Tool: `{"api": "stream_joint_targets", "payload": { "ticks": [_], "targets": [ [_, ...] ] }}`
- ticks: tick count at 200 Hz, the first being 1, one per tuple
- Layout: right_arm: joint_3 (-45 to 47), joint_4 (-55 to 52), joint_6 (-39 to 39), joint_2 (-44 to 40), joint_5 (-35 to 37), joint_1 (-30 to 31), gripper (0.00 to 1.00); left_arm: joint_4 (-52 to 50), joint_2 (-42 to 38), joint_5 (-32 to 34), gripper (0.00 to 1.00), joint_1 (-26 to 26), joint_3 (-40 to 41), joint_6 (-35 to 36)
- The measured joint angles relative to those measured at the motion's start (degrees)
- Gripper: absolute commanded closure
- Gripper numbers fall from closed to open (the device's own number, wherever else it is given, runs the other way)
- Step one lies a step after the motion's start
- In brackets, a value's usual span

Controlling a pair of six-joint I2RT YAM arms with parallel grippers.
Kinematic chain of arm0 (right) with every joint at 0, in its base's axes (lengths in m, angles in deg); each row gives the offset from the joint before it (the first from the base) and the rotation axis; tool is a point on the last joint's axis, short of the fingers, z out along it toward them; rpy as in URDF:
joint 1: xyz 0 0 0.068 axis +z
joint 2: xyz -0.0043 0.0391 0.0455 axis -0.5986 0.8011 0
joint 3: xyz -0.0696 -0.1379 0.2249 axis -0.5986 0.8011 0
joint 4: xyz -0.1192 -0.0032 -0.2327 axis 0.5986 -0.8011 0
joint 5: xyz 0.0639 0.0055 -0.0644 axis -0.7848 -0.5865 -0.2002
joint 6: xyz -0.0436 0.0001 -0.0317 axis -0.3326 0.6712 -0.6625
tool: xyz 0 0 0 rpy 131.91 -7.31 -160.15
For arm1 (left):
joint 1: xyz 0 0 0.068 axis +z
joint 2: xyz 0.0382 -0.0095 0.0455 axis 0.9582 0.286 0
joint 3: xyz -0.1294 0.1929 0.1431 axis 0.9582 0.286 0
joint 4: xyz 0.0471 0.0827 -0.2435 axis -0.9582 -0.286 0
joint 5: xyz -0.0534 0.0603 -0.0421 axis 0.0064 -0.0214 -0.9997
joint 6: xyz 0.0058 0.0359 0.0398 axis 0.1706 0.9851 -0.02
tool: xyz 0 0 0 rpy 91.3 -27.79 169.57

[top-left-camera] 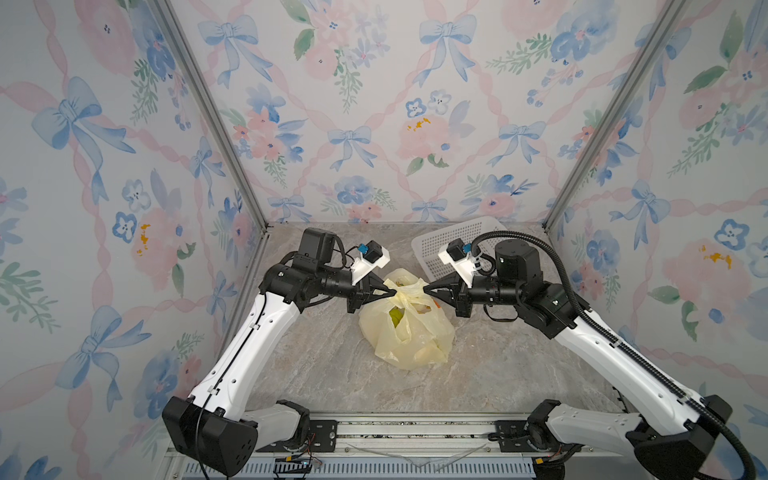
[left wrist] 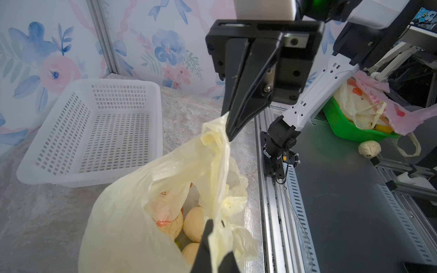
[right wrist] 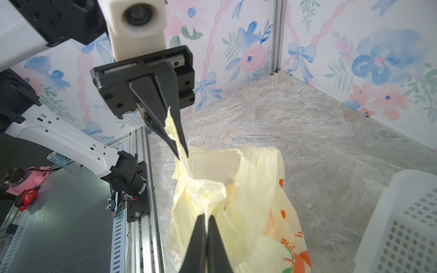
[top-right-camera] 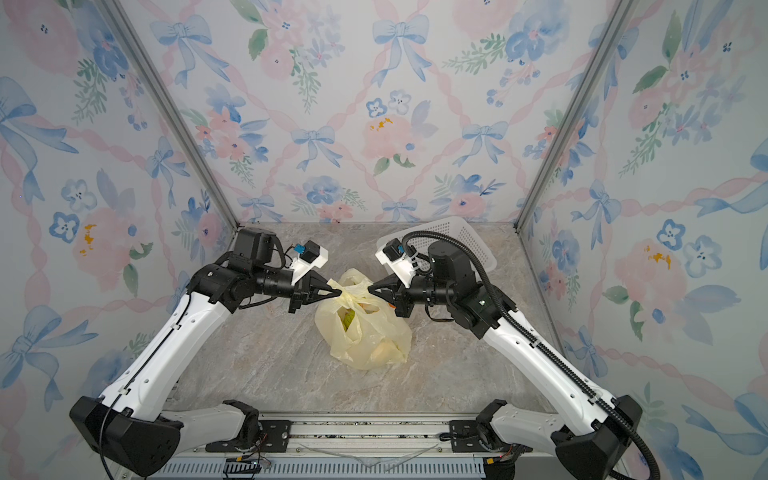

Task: Place the pears into plastic bags & tie knots
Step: Tie the plastic bag at the center of the board.

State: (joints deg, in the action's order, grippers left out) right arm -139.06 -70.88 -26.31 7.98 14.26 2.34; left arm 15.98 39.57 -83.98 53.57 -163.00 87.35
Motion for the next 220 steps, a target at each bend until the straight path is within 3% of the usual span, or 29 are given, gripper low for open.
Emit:
{"api": "stream_joint_targets", "payload": {
  "ticks": [30,79,167,220],
  "targets": [
    [0.72,1.03,1.09,-1.11,4.87,8.63,1.0,-0.09,2.12,-0.61,1.0,-0.02,-0.55,-0.24],
    [6.25,6.78,6.51,2.36,19.69,18.99,1.0,-1.99,2.47,-0.98,1.0,-0.02,-0.55,-0.39],
    [9.05,19.41,16.15,12.61,51.71,27.98,1.0,-4.33,2.47,3.06,1.0,0.37,-0.44,-0.28],
    [14.25,26.6,20.48,13.62,61.72,29.09,1.0,-3.96,2.45,5.75,1.0,0.42,0.68,-0.42]
  ]
}}
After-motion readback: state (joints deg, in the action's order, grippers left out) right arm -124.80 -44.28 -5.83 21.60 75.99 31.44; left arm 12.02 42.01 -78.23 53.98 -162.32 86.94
